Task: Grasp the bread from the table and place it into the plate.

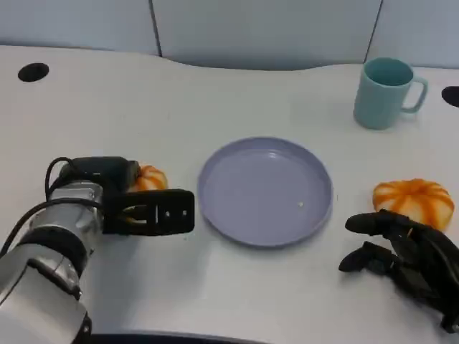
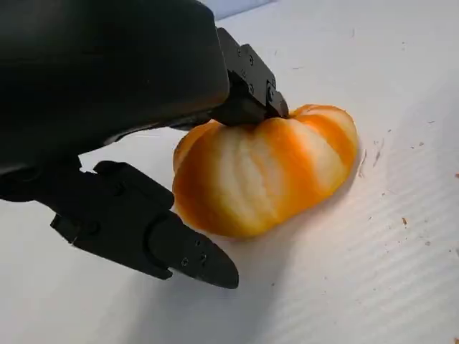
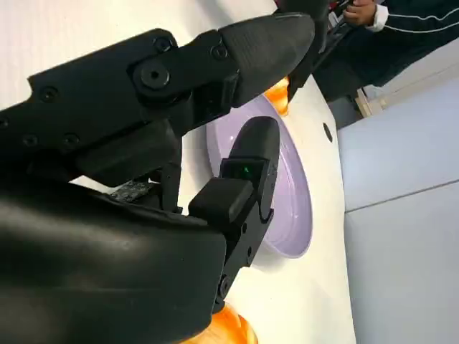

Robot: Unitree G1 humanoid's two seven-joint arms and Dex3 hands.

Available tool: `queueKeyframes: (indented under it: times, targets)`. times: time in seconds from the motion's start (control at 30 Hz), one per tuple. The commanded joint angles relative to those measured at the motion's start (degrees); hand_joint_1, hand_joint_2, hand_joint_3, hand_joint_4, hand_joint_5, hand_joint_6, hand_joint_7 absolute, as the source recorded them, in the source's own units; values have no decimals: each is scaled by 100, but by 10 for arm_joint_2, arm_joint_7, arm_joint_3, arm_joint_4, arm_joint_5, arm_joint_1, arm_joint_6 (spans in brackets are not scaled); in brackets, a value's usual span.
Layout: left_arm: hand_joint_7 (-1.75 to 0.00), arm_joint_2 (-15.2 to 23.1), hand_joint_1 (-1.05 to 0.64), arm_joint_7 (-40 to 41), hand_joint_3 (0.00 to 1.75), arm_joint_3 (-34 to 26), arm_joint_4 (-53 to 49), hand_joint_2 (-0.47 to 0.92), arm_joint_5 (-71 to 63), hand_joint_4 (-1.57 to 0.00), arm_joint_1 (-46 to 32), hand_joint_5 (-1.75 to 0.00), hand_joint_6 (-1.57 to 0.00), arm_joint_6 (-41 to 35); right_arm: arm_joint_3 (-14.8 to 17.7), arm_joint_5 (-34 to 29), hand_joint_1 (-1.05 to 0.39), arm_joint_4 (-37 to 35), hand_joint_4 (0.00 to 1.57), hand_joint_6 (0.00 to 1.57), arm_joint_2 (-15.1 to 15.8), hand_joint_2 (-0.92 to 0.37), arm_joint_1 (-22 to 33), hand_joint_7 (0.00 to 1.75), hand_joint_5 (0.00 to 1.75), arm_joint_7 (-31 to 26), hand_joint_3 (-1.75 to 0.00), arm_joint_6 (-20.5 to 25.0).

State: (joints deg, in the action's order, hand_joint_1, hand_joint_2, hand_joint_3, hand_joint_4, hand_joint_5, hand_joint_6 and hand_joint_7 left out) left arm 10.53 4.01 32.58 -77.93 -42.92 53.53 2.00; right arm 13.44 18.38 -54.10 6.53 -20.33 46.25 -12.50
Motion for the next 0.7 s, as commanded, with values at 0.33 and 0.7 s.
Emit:
queueKeyframes:
  times: [0.33,0.7]
  targets:
    - [-5,4,-31,17,1,28,-11,90,-21,-83,-17,-84,-108,-2,-1,1,-40,9,63,75,0,-92,28,66,110,-6,-12,12]
    - [-1,4,-34,45,26,14,-10,92,-7,-72,-22,-90,-101,0,-3,2,-39,27,62,74,1,-92,36,66,108,-4,-14,22]
